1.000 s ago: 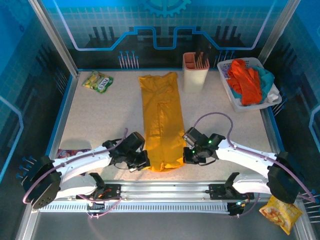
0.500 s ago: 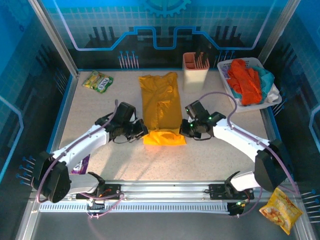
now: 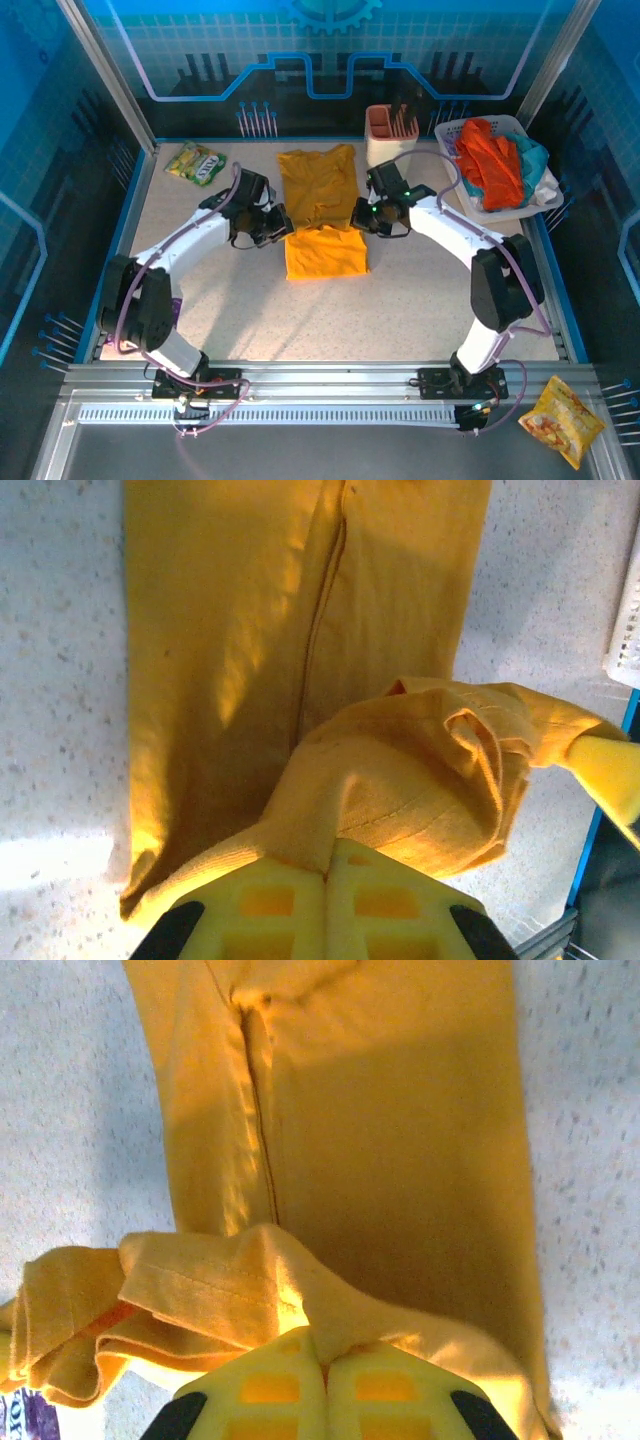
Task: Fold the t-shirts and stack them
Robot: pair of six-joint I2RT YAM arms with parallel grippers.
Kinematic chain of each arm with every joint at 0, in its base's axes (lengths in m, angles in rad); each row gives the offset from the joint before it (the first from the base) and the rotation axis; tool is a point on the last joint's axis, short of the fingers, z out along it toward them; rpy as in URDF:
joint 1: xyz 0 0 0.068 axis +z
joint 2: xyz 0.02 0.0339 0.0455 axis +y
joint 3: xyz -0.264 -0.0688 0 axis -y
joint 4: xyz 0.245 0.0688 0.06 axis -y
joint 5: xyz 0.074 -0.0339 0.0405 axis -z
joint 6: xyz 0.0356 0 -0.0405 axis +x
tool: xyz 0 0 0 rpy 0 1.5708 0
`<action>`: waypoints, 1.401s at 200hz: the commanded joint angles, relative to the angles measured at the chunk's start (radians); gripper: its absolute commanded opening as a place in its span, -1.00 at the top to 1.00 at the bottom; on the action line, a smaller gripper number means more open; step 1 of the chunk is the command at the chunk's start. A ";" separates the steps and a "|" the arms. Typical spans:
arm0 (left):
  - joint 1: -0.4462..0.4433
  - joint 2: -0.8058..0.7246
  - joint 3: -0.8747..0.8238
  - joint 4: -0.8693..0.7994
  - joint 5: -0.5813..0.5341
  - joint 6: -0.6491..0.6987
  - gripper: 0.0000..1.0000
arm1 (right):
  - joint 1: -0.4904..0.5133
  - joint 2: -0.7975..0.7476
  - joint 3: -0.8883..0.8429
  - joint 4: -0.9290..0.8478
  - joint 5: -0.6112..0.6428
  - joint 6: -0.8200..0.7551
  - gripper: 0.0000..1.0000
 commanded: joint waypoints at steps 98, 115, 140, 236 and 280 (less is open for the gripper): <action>0.079 0.288 0.242 -0.001 0.109 0.114 1.00 | -0.075 0.246 0.251 -0.059 -0.059 -0.082 1.00; 0.082 0.305 0.256 -0.007 0.098 0.119 1.00 | -0.080 0.269 0.268 -0.058 -0.070 -0.090 1.00; 0.090 0.317 0.264 0.004 0.091 0.118 1.00 | -0.083 0.293 0.293 -0.057 -0.074 -0.094 1.00; 0.116 0.393 0.356 -0.120 0.025 0.129 -0.31 | -0.094 0.351 0.363 -0.111 -0.070 -0.125 -0.40; 0.084 0.218 0.196 -0.043 0.047 0.060 -0.31 | -0.071 0.163 0.161 -0.036 -0.103 -0.112 -0.50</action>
